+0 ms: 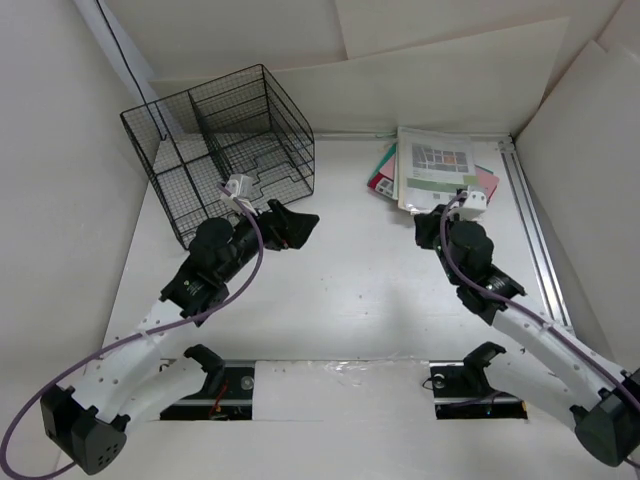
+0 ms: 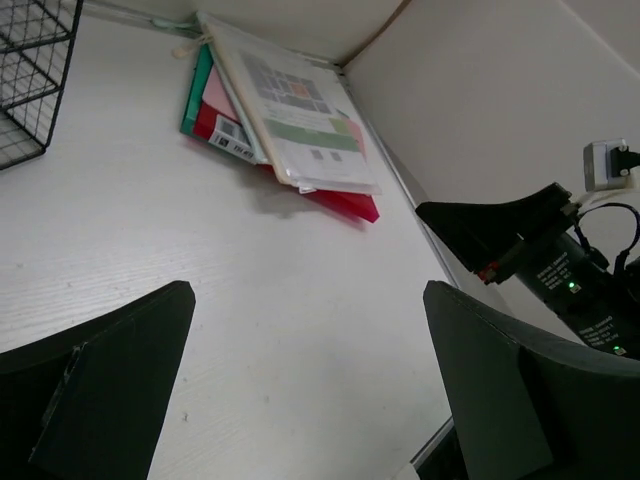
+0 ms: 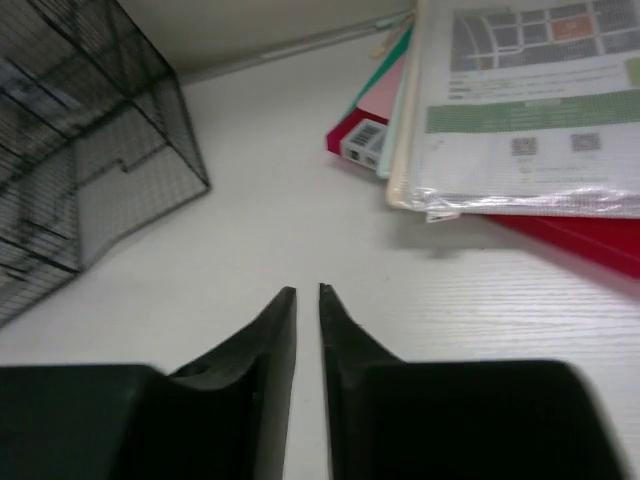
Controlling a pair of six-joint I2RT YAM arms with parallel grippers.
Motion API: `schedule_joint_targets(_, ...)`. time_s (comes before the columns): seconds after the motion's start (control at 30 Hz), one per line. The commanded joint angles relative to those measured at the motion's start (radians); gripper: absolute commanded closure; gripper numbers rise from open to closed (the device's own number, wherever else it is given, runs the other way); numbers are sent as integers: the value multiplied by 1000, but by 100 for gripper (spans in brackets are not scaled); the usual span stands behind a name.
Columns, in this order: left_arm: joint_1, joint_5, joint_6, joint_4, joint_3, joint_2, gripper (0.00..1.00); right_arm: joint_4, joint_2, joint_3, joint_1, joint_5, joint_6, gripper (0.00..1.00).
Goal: Organize the desk
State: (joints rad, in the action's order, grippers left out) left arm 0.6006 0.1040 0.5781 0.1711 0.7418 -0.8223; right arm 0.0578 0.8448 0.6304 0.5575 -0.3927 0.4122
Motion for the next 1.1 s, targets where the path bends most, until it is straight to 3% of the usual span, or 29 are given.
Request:
schedule_joint_targets(0.0, 2, -56, 35, -39, 16, -21, 0, -16, 66, 75, 5, -113, 19, 75)
schedule_joint_targets(0.03, 2, -82, 46, -71, 28, -35, 0, -16, 80, 86, -7, -132, 19, 53)
schedule_joint_targets(0.1, 2, -70, 46, -87, 28, -44, 0, -25, 123, 110, -33, -132, 54, 0)
schedule_joint_targets(0.2, 2, 6, 6, -10, -68, 15, 0, -26, 207, 147, -109, -80, 115, 0)
schedule_joint_targets(0.23, 2, 6, 6, 31, -93, 41, 0, -26, 233, 156, -132, -58, 128, 7)
schedule_joint_targets(0.3, 2, -79, -4, 31, -122, 95, 0, -26, 282, 195, -200, 21, 140, 37)
schedule_joint_targets(0.33, 2, -116, -4, -14, -122, 95, 0, -26, 322, 204, -217, 38, 149, 79)
schedule_joint_targets(0.37, 2, -136, -4, -30, -104, 95, 0, -26, 338, 213, -229, 38, 163, 97)
schedule_joint_targets(0.4, 2, -136, -4, -48, -91, 77, 0, -26, 352, 222, -249, 49, 163, 100)
schedule_joint_targets(0.63, 2, -228, 26, -154, -51, 15, 0, -26, 448, 273, -292, 58, 174, 100)
schedule_joint_targets(0.77, 2, -141, 5, -69, -132, 145, 0, -16, 507, 284, -343, 103, 186, 100)
schedule_joint_targets(0.9, 2, -239, 26, -15, -170, 224, 0, 11, 572, 284, -363, 144, 224, 71)
schedule_joint_targets(0.93, 2, -239, 26, -27, -157, 215, 0, 31, 582, 272, -363, 155, 234, 47)
schedule_joint_targets(0.97, 2, -253, 17, -44, -144, 197, 0, 31, 591, 272, -373, 175, 243, 36)
schedule_joint_targets(1.03, 2, -263, 17, -70, -105, 125, 0, 45, 623, 261, -395, 193, 279, 22)
schedule_joint_targets(1.07, 2, -263, 17, -70, -105, 108, 0, 56, 635, 261, -418, 233, 295, 22)
